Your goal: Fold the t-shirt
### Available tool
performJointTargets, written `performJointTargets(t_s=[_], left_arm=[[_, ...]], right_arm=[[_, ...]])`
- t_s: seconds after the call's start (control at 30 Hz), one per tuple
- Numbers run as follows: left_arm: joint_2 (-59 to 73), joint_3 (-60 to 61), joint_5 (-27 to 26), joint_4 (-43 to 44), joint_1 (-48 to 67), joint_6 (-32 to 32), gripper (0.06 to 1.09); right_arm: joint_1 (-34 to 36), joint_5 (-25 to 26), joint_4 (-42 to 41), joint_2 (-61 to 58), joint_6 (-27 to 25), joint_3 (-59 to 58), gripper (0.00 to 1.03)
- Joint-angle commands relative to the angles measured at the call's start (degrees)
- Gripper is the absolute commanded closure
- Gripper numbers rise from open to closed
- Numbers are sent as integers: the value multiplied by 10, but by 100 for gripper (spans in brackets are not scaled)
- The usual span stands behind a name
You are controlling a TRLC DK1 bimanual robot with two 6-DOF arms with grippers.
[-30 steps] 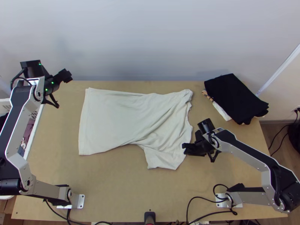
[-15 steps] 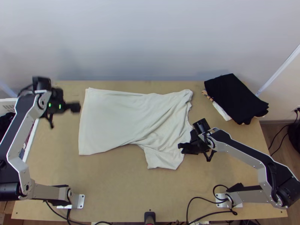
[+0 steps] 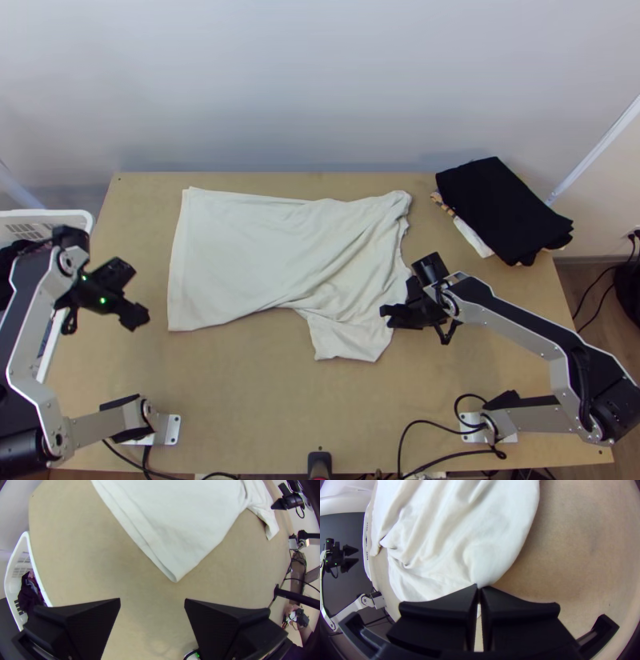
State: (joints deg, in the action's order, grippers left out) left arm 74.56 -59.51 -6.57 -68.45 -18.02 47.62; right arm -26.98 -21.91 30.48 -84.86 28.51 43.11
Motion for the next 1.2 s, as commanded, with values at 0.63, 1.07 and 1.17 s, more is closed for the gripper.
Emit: performJointTargets(t_s=[0.63, 1.07, 1.17], left_arm=[[34, 106, -60, 69, 79, -19, 17], [98, 123, -71, 114, 99, -53, 24], [91, 133, -94, 139, 96, -59, 65]], right_arm=[[3, 19, 8, -9, 8, 5, 100], [11, 26, 7, -14, 7, 6, 100], [12, 26, 6, -16, 7, 5, 100]])
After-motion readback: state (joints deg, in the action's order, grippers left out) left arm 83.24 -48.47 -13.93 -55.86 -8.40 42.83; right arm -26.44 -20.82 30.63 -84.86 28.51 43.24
